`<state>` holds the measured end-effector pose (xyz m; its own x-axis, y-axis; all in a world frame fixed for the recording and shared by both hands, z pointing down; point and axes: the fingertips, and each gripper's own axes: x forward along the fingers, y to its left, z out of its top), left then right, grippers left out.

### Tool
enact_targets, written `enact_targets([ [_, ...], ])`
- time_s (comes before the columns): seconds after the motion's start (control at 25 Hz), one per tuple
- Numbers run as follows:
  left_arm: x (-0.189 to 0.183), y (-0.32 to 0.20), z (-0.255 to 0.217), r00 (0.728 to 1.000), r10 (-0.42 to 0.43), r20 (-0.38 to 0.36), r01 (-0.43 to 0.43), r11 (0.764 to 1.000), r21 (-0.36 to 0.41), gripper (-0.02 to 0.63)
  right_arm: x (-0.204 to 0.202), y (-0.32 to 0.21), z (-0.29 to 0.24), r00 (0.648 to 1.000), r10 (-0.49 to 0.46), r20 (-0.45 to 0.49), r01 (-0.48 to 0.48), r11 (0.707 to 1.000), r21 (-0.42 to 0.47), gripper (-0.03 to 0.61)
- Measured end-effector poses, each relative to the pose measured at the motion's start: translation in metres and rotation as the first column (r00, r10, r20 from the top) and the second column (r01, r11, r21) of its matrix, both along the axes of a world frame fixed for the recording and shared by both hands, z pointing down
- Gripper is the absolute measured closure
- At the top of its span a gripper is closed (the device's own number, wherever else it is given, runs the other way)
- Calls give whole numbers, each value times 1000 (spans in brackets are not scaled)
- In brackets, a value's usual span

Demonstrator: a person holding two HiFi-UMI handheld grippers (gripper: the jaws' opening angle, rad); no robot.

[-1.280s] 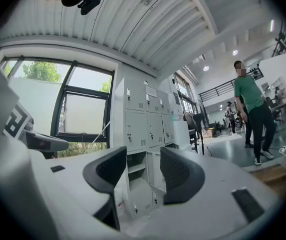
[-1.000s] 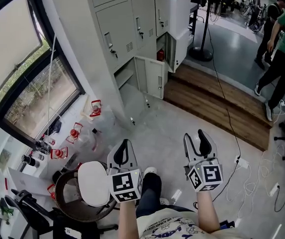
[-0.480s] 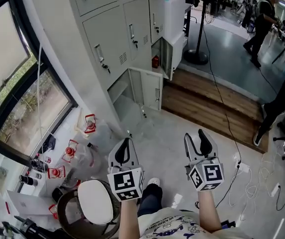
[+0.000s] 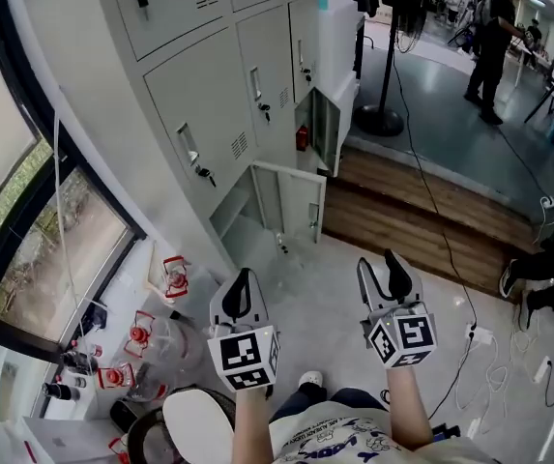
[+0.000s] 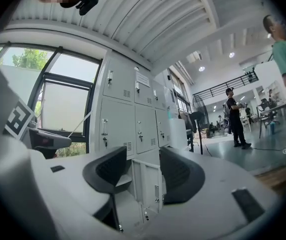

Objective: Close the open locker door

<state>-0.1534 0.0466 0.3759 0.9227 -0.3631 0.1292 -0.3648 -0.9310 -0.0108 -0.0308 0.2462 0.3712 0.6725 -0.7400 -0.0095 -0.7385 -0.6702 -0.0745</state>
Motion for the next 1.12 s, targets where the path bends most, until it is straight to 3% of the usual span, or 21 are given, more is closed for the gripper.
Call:
enact_targets([
  [0.6,89,-76,32,998,-15,59,19,998,-55,609,93,-87,33,997,-49,64,53,997,-63,367],
  [1.12,209,-121,56,988,-87,125,96,993,-67,609,232,-159,67,972,-203,115,217,968,-126,367],
])
